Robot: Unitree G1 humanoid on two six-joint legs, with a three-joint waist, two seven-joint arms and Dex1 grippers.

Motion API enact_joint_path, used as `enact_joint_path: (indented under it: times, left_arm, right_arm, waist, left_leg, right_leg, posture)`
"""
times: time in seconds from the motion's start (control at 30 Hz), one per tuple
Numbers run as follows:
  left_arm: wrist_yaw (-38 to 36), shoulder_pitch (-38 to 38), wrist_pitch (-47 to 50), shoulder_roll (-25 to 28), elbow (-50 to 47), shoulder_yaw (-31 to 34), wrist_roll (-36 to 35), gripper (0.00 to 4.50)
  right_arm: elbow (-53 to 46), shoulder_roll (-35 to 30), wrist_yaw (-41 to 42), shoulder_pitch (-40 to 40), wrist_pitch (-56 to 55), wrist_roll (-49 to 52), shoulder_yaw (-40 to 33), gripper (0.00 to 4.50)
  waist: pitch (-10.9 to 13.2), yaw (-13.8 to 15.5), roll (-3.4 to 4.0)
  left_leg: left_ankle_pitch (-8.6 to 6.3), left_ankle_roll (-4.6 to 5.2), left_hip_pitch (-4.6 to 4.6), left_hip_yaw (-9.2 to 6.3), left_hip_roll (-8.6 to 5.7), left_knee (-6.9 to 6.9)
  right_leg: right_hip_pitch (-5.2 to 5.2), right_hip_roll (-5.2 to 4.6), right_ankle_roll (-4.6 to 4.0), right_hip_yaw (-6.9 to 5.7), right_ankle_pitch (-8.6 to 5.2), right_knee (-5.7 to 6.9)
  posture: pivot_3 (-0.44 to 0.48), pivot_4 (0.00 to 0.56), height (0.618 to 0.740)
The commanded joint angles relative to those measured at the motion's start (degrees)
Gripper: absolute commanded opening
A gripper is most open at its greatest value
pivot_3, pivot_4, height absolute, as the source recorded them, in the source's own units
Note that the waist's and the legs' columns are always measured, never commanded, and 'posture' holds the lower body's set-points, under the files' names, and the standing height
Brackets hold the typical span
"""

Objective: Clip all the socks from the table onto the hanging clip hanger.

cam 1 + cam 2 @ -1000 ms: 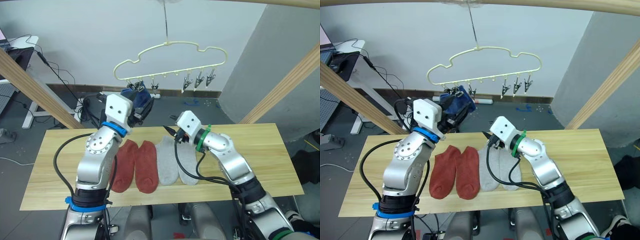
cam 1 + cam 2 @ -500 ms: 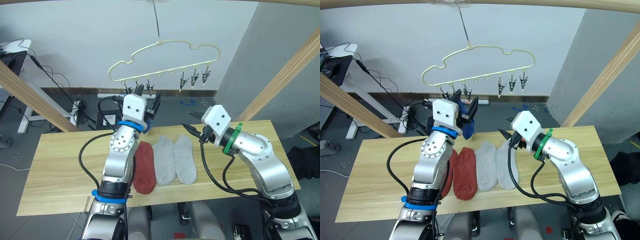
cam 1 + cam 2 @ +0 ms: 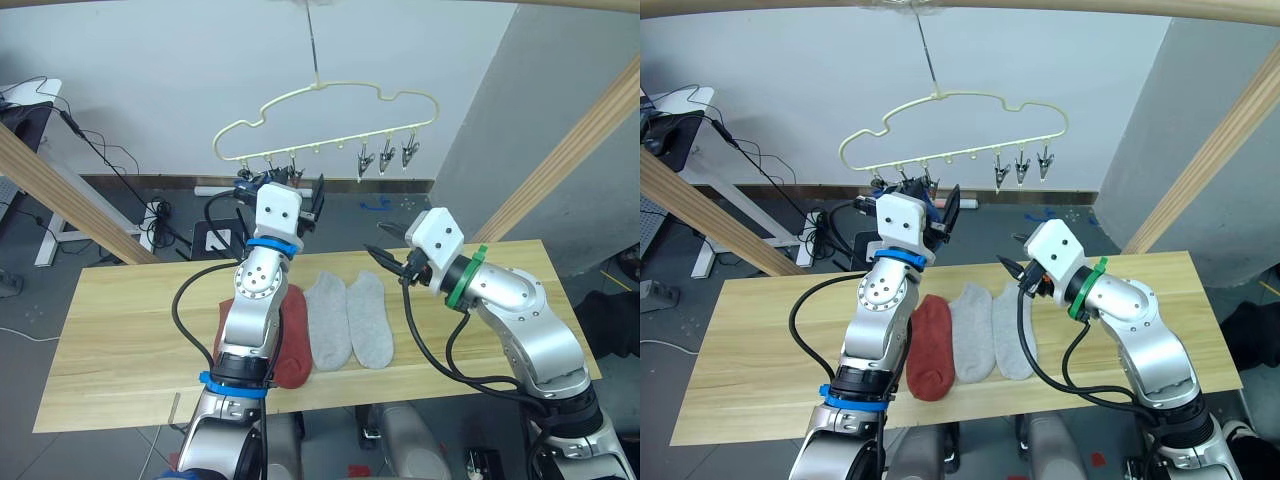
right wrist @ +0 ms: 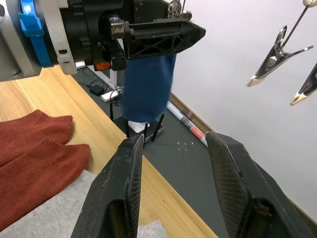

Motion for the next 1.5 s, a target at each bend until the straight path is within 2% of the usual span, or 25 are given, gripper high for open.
enact_joint_path:
  times: [0.03,0.53,0.63,0.83,0.97,1.1,1.2,1.37,1.4,1.5]
  left_arm:
    - [1.12,-1.84,-2.07,-0.49,-0.24,-0.11,0.84,3.05]
    - [3.83,-3.82,-3.58,-0.85,2.55,0.13,2.19,3.05]
    - [4.07,-4.51,-4.01,-0.94,3.59,0.55,1.87,2.45]
    - [4.14,-5.14,-4.58,-0.84,4.69,1.01,1.84,0.7]
    - [4.02,-4.66,-4.68,-0.77,4.37,1.18,1.86,0.14]
    - [3.68,-3.96,-4.02,-0.53,2.99,1.15,1.71,0.12]
    - [1.69,-3.53,-2.68,0.25,1.2,1.3,0.35,0.12]
    - [-3.9,-3.08,0.34,2.86,-1.18,1.76,-3.76,0.12]
    - [-4.81,-2.96,0.76,3.41,-1.53,1.76,-4.25,0.12]
    - [-6.83,-2.71,2.59,4.87,-2.35,2.22,-5.72,0.12]
  right_arm:
    - [-3.07,0.05,0.28,0.3,-0.46,2.68,-1.83,2.05]
    - [-3.44,-0.87,0.83,0.81,-2.34,7.06,-2.97,2.05]
    - [-3.4,-1.08,1.01,0.94,-2.73,7.48,-3.12,2.11]
    - [-3.81,-1.58,1.26,1.49,-2.81,8.53,-3.37,2.11]
    - [-3.91,-1.73,1.17,1.67,-3.04,9.31,-3.31,2.11]
    - [-3.11,-1.63,0.49,2.22,-2.96,8.88,-2.7,2.11]
    - [0.17,-1.84,-2.07,5.77,-3.74,4.61,-0.16,2.69]
    - [9.99,2.14,-10.81,7.57,-5.94,-4.96,5.29,4.38]
    - [12.34,3.11,-12.03,7.4,-6.17,-6.28,6.17,4.5]
    - [20.53,6.9,-15.37,6.55,-8.55,-9.22,7.97,4.5]
  waist:
    - [0.0,-0.01,0.0]
    - [0.0,-0.09,-0.01]
    - [0.01,-0.1,-0.01]
    - [0.01,-0.13,-0.02]
    - [0.01,-0.23,-0.02]
    - [0.01,-0.26,-0.02]
    - [0.01,-0.22,-0.02]
    - [0.01,-0.34,-0.01]
    - [0.01,-0.37,-0.01]
    - [0.02,-0.37,-0.01]
  left_leg:
    - [0.0,0.0,0.0,0.0,0.0,0.0]
    - [0.0,0.01,-0.01,0.05,-0.01,-0.01]
    - [0.0,0.0,-0.02,0.06,-0.01,-0.01]
    - [0.0,0.0,-0.02,0.14,0.0,-0.01]
    - [-0.01,0.01,-0.01,0.19,0.0,-0.01]
    - [0.0,0.01,-0.02,0.2,0.0,-0.02]
    - [0.0,0.0,-0.02,0.2,0.0,-0.02]
    - [0.01,-0.01,0.0,0.23,0.03,-0.02]
    - [0.01,-0.02,0.02,0.22,0.04,-0.01]
    - [0.02,-0.03,0.05,0.23,0.05,-0.03]
  right_leg:
    - [0.0,0.0,0.0,0.0,0.0,0.0]
    - [0.0,0.01,0.01,-0.01,0.0,-0.03]
    - [0.0,0.01,0.01,-0.01,0.0,-0.04]
    - [0.0,0.01,0.01,0.0,0.0,-0.05]
    - [0.0,0.01,0.01,-0.01,0.0,-0.04]
    - [0.0,0.01,0.01,-0.01,0.0,-0.05]
    - [0.0,0.01,0.01,-0.01,0.0,-0.06]
    - [-0.02,0.01,0.01,0.05,0.0,-0.03]
    - [-0.05,0.01,0.01,0.1,0.0,0.01]
    - [-0.07,0.03,0.01,0.1,-0.01,0.09]
  posture:
    - [-0.198,0.3,0.74]
    - [-0.207,0.301,0.74]
    - [-0.209,0.303,0.74]
    - [-0.211,0.306,0.74]
    - [-0.206,0.308,0.74]
    - [-0.206,0.308,0.74]
    - [-0.191,0.307,0.74]
    - [-0.18,0.308,0.74]
    - [-0.18,0.308,0.74]
    - [-0.171,0.31,0.74]
